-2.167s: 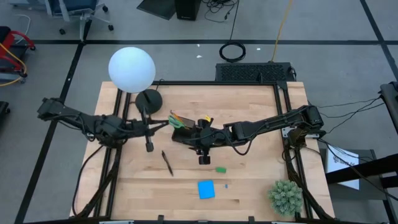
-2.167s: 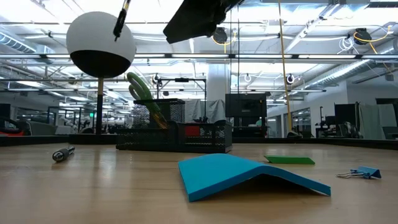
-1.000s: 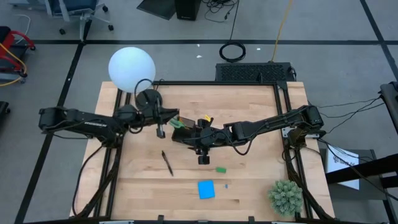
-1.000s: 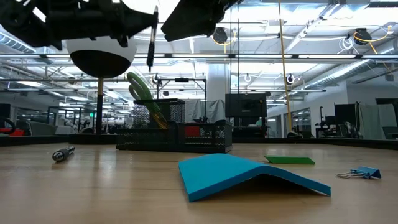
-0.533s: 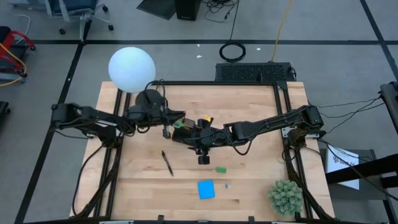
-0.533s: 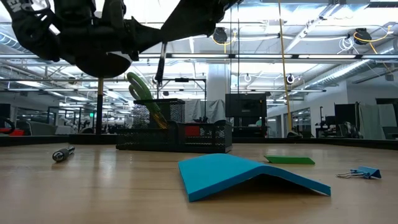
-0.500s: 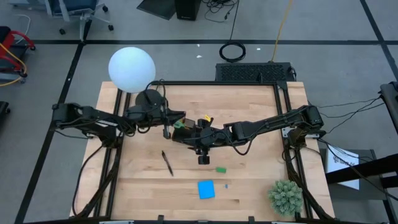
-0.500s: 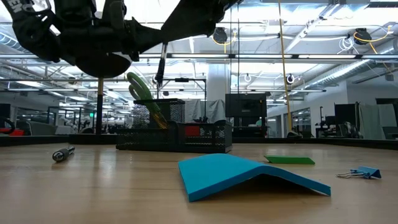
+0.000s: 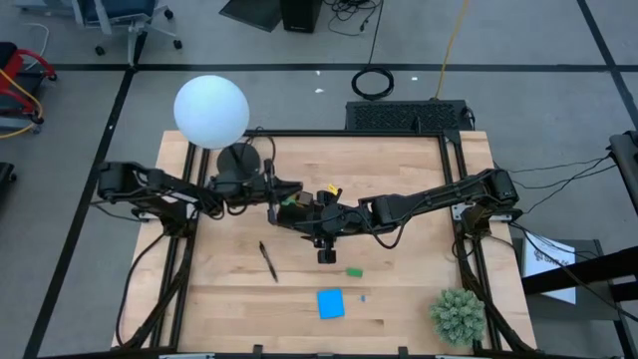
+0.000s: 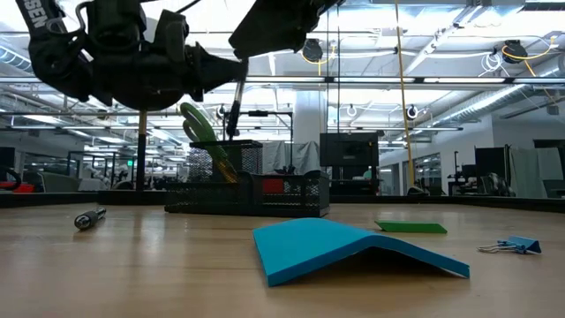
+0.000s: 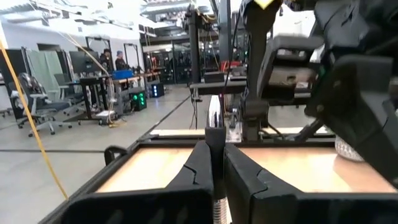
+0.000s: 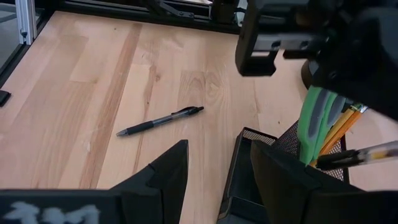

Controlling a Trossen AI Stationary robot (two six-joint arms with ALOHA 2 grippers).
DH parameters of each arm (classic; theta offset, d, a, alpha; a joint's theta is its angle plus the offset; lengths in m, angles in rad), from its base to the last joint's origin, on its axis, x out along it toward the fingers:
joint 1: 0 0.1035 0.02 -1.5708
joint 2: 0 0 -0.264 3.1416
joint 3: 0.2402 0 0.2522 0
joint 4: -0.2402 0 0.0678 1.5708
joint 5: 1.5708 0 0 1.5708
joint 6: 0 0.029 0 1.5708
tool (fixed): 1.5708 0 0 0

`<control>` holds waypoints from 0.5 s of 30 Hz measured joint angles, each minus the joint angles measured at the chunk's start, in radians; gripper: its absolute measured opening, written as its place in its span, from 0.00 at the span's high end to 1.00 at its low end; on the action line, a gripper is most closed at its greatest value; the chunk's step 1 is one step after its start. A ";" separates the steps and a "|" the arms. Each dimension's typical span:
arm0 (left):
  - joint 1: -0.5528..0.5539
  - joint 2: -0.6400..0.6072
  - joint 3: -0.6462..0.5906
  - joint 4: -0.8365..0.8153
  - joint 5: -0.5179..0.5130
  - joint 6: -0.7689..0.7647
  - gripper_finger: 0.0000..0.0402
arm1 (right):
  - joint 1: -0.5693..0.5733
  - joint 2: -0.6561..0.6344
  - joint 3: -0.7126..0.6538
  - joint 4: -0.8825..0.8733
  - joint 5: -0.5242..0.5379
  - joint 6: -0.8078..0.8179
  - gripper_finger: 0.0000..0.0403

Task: Pick and place office supplies into organizer
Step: Put the left black pen into the black desk organizer

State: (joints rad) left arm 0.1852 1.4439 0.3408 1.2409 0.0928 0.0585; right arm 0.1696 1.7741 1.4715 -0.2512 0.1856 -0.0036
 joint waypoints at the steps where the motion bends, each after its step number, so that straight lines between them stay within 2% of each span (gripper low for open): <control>1: 0.000 0.007 0.000 0.000 -0.001 -0.002 0.98 | 0.000 0.000 0.000 0.000 0.000 0.000 0.59; 15: 0.000 0.103 0.001 0.070 0.001 -0.017 0.99 | 0.000 0.000 0.000 0.000 0.000 0.000 0.59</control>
State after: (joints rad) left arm 0.1856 1.5464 0.3416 1.3106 0.0937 0.0418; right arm 0.1696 1.7741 1.4715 -0.2512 0.1856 -0.0036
